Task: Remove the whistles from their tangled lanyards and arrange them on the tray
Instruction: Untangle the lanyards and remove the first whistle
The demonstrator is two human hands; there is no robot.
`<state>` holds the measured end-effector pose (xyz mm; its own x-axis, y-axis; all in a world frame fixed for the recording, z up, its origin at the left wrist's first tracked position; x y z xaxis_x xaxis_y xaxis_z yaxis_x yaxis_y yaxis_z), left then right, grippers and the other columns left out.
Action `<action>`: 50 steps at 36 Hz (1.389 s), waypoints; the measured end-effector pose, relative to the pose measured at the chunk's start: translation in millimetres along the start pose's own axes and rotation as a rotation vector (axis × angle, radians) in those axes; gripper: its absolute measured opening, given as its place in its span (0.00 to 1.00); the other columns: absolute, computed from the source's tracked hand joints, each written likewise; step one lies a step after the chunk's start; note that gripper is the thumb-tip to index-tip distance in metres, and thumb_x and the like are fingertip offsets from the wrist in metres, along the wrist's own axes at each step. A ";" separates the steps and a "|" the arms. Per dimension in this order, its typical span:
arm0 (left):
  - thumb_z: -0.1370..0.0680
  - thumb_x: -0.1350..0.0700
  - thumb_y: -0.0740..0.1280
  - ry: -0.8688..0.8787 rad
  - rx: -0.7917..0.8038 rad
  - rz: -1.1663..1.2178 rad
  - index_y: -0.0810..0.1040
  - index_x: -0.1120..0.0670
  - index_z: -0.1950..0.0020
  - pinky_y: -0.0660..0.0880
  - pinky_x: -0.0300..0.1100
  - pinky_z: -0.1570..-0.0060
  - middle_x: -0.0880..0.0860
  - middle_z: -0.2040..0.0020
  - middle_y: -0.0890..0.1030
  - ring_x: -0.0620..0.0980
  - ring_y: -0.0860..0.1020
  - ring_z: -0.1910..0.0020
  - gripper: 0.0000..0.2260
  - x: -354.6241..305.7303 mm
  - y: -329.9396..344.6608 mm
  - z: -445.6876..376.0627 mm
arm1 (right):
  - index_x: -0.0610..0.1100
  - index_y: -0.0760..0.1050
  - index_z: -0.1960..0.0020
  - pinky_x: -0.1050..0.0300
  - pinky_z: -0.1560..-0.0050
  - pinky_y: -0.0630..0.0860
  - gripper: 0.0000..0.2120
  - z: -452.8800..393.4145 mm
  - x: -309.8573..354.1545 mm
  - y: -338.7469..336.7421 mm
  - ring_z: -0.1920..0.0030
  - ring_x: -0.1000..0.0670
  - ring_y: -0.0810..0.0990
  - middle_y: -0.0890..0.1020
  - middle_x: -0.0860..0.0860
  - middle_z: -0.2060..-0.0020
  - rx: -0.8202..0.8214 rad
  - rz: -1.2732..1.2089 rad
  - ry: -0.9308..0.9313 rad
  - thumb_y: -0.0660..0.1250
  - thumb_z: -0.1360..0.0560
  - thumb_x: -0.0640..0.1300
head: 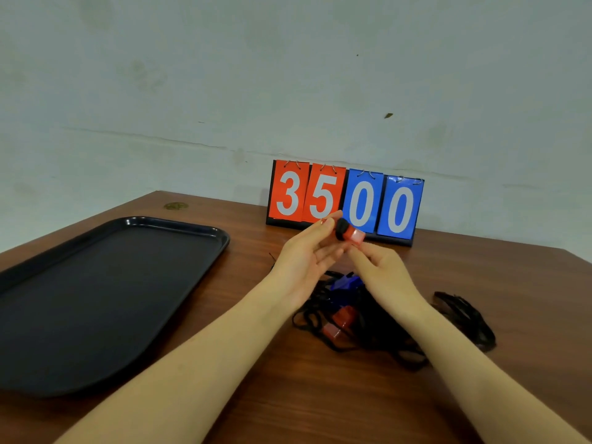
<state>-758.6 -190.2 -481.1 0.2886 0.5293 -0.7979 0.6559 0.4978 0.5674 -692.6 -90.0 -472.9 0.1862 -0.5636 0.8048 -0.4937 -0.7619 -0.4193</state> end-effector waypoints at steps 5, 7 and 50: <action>0.20 0.53 0.64 -0.018 -0.083 -0.100 0.81 0.50 0.41 0.72 0.39 0.51 0.49 0.57 0.83 0.43 0.76 0.61 0.10 3.3 -7.2 -2.5 | 0.52 0.78 0.53 0.66 0.62 0.68 0.10 0.4 -3.0 5.9 0.66 0.60 0.75 0.78 0.56 0.68 0.045 0.317 -0.080 0.59 0.19 0.47; 0.20 0.53 0.65 -0.022 -0.119 -0.131 0.81 0.49 0.42 0.72 0.37 0.54 0.47 0.59 0.83 0.42 0.75 0.63 0.10 4.1 -10.1 -3.6 | 0.51 0.77 0.49 0.63 0.61 0.69 0.09 0.2 -4.4 8.2 0.63 0.58 0.76 0.79 0.55 0.65 0.060 0.415 -0.104 0.58 0.18 0.46; 0.20 0.59 0.66 0.012 0.025 -0.480 0.82 0.52 0.42 0.78 0.43 0.42 0.52 0.46 0.84 0.47 0.83 0.46 0.10 2.1 2.8 -5.9 | 0.41 0.80 0.56 0.71 0.73 0.65 0.11 -12.6 -9.5 -40.6 0.76 0.62 0.72 0.74 0.60 0.80 -0.155 -0.038 0.095 0.64 0.21 0.46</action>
<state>-760.2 -183.7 -480.0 -0.0595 0.2515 -0.9660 0.7297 0.6713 0.1299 -684.9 -49.8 -458.2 0.1294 -0.4973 0.8579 -0.6145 -0.7192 -0.3242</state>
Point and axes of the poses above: each hand's wrist, its own z-axis away from the middle knuckle, its own y-axis out of the palm, x = y × z, the point moved 6 cm from there along -z, towards the middle knuckle
